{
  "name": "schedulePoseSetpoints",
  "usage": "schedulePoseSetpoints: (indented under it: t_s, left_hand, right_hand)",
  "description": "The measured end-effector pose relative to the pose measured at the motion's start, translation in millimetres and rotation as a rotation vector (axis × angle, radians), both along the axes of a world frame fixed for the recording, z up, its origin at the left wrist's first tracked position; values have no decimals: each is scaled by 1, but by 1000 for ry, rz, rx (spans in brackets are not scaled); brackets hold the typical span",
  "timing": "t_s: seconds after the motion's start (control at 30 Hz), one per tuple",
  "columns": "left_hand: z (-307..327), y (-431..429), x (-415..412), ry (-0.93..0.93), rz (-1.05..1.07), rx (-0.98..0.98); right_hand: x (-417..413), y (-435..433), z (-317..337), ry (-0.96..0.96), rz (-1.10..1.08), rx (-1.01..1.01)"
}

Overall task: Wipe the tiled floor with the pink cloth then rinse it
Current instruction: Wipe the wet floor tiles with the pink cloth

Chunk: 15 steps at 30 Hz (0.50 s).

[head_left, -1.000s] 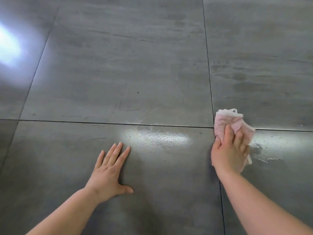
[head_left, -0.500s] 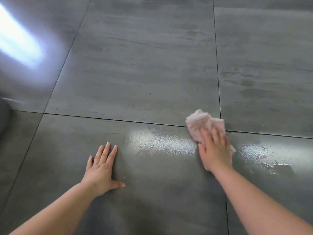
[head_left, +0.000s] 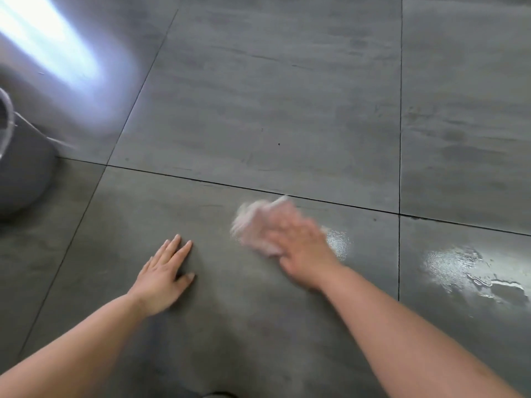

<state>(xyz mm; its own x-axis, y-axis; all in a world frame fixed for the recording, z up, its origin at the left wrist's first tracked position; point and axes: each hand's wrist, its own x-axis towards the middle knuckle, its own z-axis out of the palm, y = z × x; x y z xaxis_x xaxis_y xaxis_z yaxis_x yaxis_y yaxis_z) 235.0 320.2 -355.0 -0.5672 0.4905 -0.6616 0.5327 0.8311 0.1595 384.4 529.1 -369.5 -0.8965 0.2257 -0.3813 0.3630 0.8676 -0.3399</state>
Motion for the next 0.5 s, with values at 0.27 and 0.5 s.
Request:
schedulePoseSetpoints:
  t_s: [0.27, 0.5]
  left_hand:
    - [5, 4, -8, -58, 32, 57]
    - [13, 10, -5, 4, 46, 20]
  right_hand:
    - [37, -24, 6, -172, -248, -26]
    - [72, -92, -8, -16, 426, 91]
